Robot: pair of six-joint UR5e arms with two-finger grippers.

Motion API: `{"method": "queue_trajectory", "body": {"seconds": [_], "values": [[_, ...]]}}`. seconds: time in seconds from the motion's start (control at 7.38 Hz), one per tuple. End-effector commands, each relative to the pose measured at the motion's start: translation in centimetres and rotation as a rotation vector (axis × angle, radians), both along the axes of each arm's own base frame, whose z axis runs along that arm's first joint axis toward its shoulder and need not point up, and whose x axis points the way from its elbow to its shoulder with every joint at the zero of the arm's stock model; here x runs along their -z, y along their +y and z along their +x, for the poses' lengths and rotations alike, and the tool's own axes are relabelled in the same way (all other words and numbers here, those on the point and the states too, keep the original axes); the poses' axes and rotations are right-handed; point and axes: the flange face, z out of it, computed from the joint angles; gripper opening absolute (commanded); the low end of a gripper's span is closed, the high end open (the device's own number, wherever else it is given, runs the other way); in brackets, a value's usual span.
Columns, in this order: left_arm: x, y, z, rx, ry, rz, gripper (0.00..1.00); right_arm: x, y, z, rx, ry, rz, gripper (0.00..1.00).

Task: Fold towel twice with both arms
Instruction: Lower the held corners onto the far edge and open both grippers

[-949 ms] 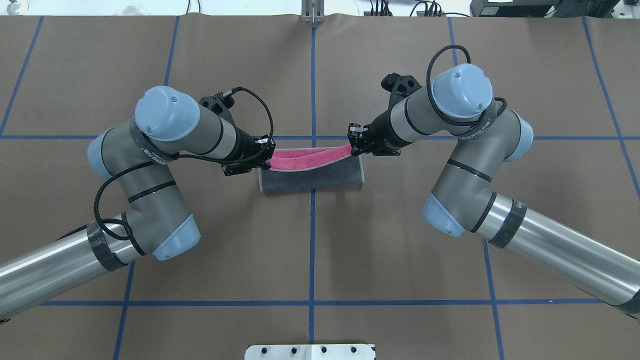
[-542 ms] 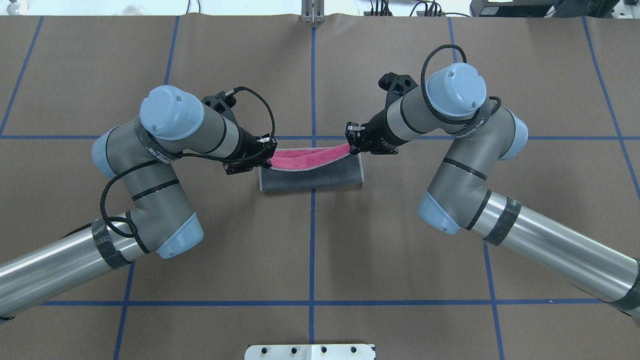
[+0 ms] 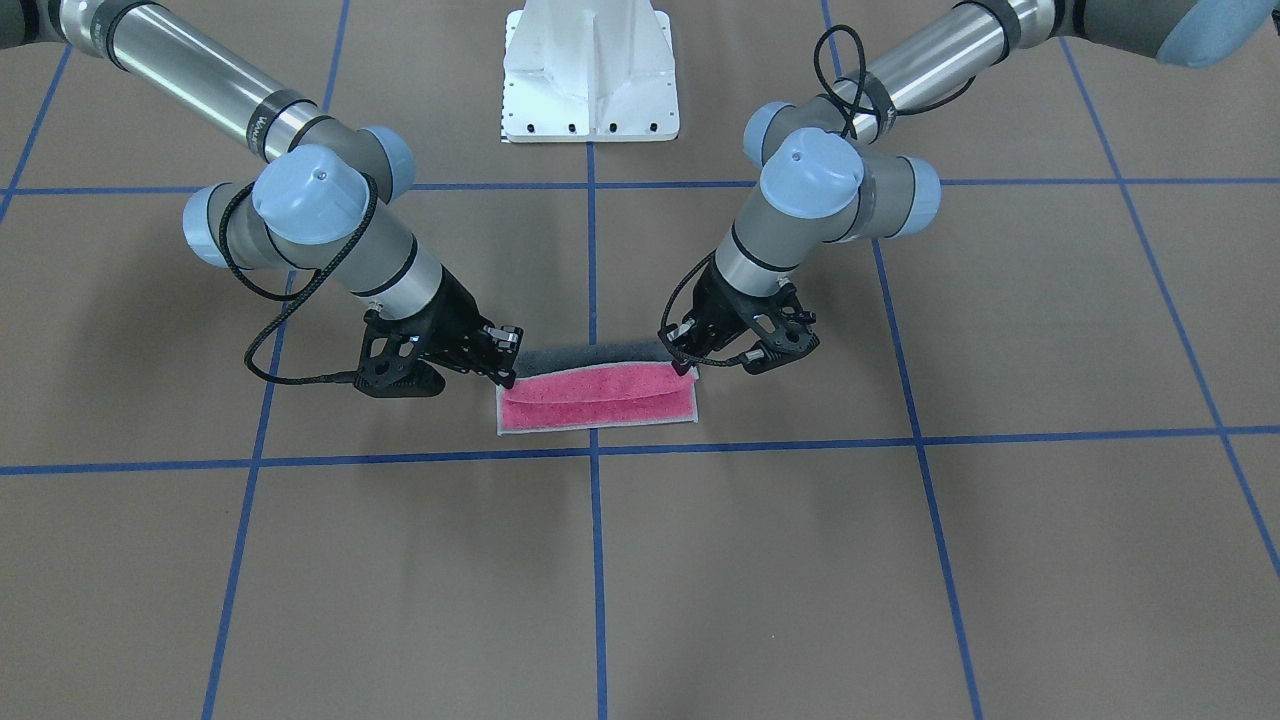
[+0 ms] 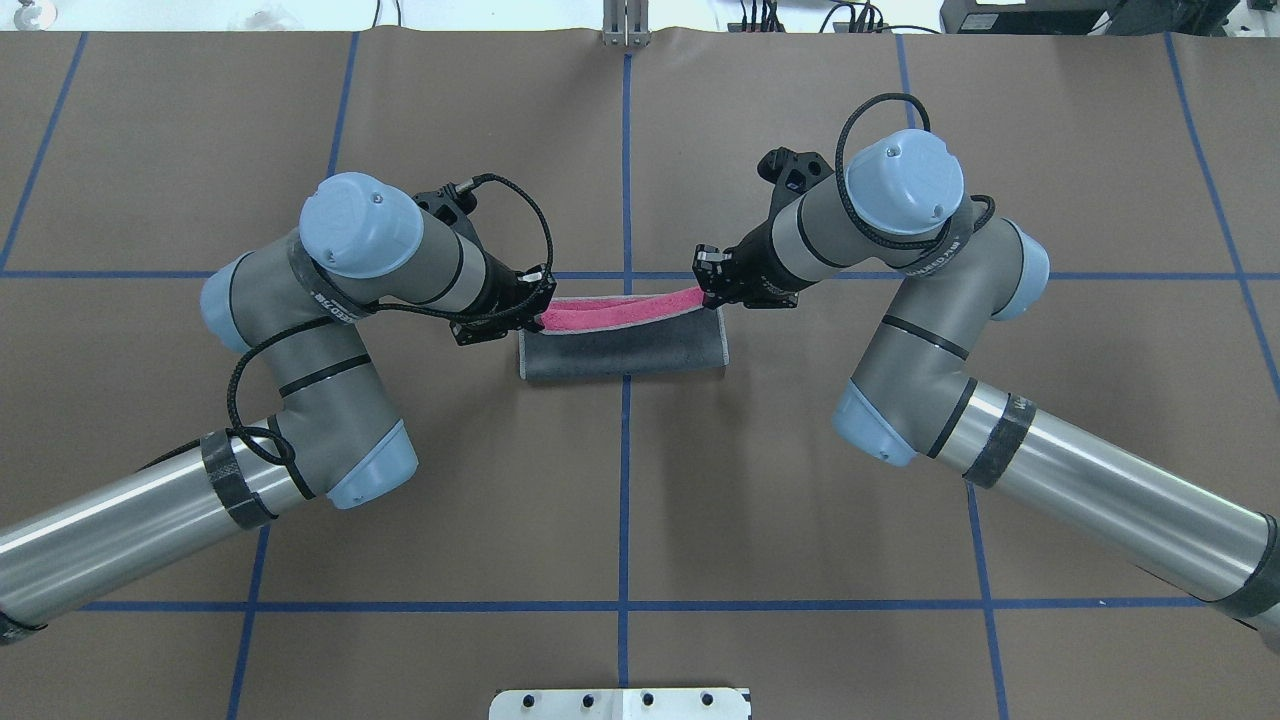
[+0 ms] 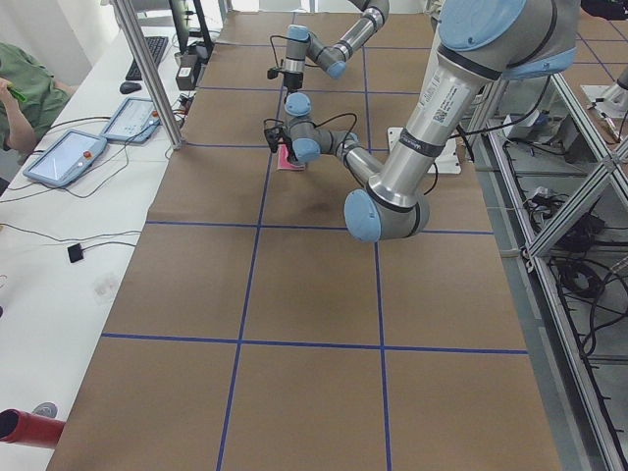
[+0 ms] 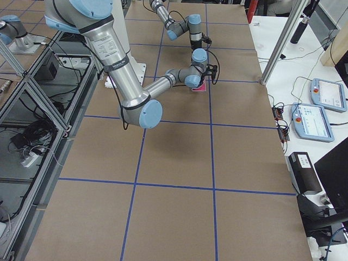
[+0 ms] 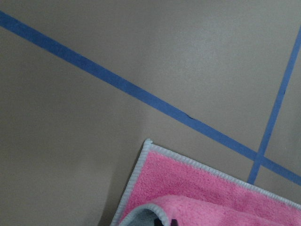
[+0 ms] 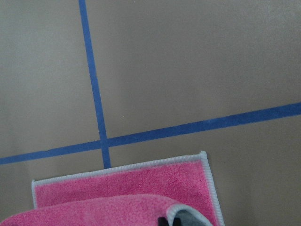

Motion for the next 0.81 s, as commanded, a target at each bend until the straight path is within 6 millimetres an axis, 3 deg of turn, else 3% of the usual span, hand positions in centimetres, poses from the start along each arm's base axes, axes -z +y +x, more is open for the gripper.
{"method": "queue_trajectory", "body": {"seconds": [0.0, 0.41, 0.54, 0.68], "values": [[-0.42, -0.12, 0.15, -0.001, -0.007, -0.004, 0.0, -0.39, -0.12, -0.16, -0.003, 0.007, -0.004, 0.0], [-0.31, -0.14, 0.17, -0.001, -0.006, -0.003, 0.0, -0.39, -0.13, -0.17, -0.003, 0.007, -0.005, 0.0], [-0.16, -0.22, 0.09, 0.0, -0.002, 0.001, 0.27, -0.39, -0.13, -0.17, -0.003, 0.007, -0.005, 0.0], [0.01, -0.3, 0.01, -0.001, 0.002, 0.01, 0.99, -0.28, -0.27, -0.03, -0.006, 0.005, -0.007, 0.46]]}}
